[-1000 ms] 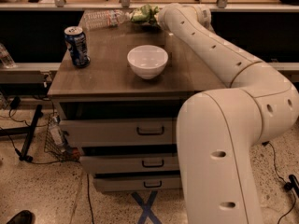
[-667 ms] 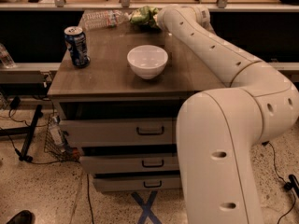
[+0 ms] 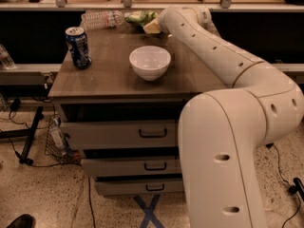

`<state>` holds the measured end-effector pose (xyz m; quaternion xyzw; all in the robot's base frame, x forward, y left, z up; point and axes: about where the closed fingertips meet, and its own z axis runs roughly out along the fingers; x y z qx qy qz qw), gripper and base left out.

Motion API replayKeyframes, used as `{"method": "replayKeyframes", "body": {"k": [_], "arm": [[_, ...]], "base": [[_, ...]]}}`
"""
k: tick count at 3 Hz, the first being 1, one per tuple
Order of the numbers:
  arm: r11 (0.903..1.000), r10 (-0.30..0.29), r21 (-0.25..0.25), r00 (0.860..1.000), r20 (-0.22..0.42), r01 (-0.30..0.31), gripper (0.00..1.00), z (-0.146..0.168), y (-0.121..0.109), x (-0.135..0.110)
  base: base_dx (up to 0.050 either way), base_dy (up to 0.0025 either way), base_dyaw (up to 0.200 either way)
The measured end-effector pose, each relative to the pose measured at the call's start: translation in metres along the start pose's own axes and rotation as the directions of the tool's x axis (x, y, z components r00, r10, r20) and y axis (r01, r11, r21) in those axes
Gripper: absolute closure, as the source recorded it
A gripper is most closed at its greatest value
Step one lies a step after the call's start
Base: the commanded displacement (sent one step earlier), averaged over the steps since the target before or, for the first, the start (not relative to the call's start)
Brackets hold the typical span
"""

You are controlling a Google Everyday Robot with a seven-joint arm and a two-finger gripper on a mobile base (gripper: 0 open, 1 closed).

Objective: Move green jalapeno chip bag near water bottle

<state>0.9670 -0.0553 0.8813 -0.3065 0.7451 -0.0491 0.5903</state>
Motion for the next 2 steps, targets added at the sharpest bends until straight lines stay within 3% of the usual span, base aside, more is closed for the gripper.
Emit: {"method": "replayKeyframes", "body": {"k": [1, 2], "arm": [[0.9998, 0.018, -0.007, 1.0, -0.001, -0.018, 0.0, -0.007, -0.011, 0.001], [0.9954, 0.087, -0.04, 0.996, 0.012, -0.087, 0.0, -0.028, -0.042, 0.004]], "base": [[0.0, 0.0, 0.0], [0.0, 0.0, 0.0]]}}
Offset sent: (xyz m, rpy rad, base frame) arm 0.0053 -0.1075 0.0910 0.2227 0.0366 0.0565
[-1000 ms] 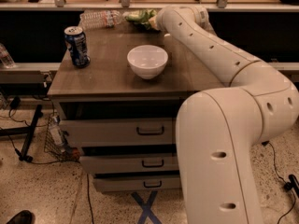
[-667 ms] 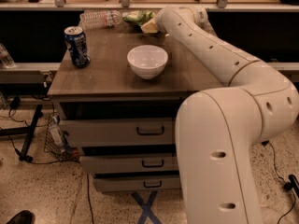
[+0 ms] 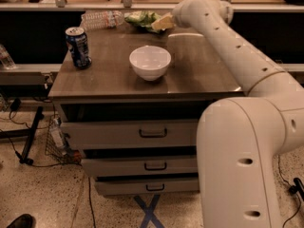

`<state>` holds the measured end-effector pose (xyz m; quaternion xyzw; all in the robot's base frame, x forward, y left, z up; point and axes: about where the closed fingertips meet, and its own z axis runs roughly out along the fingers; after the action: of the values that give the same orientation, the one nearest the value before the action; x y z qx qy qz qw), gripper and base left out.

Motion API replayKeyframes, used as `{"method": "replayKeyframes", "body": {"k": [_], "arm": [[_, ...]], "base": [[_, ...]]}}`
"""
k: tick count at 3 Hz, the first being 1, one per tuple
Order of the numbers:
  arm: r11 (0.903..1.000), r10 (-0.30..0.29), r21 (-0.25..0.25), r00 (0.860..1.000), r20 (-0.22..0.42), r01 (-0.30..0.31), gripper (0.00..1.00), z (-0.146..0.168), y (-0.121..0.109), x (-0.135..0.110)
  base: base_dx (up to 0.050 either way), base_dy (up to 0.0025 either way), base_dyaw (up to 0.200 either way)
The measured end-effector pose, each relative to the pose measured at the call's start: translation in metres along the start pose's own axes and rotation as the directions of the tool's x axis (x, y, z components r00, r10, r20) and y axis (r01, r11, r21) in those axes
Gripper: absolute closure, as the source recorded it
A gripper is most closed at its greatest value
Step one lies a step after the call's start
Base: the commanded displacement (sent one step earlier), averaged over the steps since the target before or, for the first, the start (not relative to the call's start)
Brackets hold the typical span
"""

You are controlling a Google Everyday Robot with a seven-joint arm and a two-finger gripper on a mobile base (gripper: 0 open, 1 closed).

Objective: Move green jalapeno chip bag near water bottle

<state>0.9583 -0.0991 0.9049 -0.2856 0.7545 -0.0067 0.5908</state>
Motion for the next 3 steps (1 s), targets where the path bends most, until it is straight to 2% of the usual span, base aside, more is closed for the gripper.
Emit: {"method": "replayKeyframes", "body": {"k": [1, 2, 3], "arm": [[0.9954, 0.084, -0.047, 0.996, 0.03, -0.083, 0.0, -0.035, -0.038, -0.01], [0.9842, 0.176, -0.042, 0.977, 0.12, -0.172, 0.0, -0.096, -0.093, -0.049], [0.978, 0.191, 0.039, 0.955, 0.225, -0.205, 0.0, -0.166, -0.152, -0.094]], "base": [[0.0, 0.0, 0.0], [0.0, 0.0, 0.0], [0.0, 0.0, 0.0]]}}
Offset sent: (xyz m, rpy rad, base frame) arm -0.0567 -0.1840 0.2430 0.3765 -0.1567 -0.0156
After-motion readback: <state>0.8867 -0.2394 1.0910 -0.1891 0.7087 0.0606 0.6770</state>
